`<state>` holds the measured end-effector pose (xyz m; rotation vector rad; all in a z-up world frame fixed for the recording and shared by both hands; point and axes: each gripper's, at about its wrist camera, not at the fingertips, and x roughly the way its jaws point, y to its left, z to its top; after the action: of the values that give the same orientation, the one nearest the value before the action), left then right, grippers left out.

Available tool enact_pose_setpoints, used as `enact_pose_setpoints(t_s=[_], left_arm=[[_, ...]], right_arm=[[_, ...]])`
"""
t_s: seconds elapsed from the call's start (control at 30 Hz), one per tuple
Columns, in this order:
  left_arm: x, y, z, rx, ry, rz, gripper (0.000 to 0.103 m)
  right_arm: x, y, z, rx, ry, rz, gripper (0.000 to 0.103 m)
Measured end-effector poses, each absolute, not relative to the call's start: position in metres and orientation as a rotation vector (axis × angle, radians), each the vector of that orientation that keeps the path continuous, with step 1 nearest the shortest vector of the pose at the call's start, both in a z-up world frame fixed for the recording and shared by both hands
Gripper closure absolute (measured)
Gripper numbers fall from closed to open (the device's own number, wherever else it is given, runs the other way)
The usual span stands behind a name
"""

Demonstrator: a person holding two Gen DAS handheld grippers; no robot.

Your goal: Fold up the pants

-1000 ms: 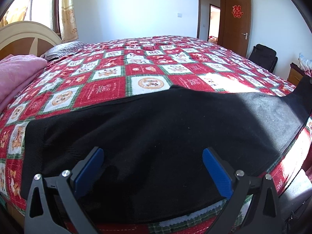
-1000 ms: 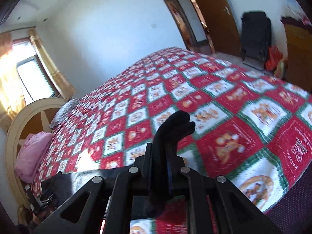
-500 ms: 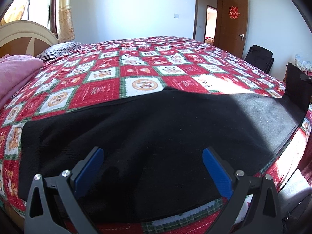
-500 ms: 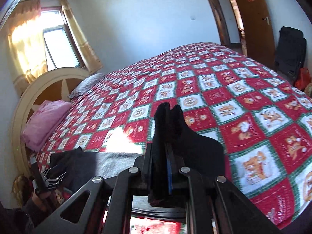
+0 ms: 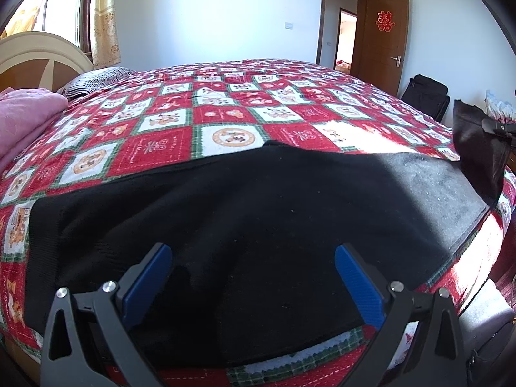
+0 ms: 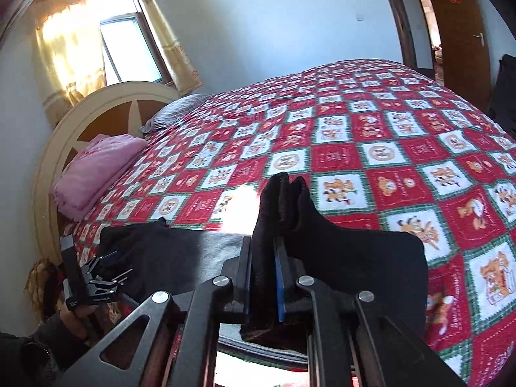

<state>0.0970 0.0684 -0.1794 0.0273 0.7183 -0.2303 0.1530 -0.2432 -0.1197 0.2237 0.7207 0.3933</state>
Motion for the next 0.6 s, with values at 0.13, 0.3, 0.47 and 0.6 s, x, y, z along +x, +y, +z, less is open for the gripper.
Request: enact_pose_setpoints(t_s=[0.13,0.3,0.47,0.6], left_arm=[[0.097,0.069,-0.178,0.022,0.714,-0.232,0.000],[0.095,0.068,-0.176,0.014,0.710,-0.254,0.000],[0.093,0.059,-0.172,-0.008,0.710,-0.312,0.000],[0.092,0.049,-0.168,-0.033,0.718,-0.369,0.000]], right_arm=[[0.158,-0.217,-0.128,0.204,0.746,0.438,0.091],[0.163,-0.179,-0.148,0.147,0.789,0.484,0.091],[0.176,-0.155,-0.183,0.106,0.889,0.535,0.090],[0.175,-0.144,-0.200,0.095,0.965,0.622,0.068]])
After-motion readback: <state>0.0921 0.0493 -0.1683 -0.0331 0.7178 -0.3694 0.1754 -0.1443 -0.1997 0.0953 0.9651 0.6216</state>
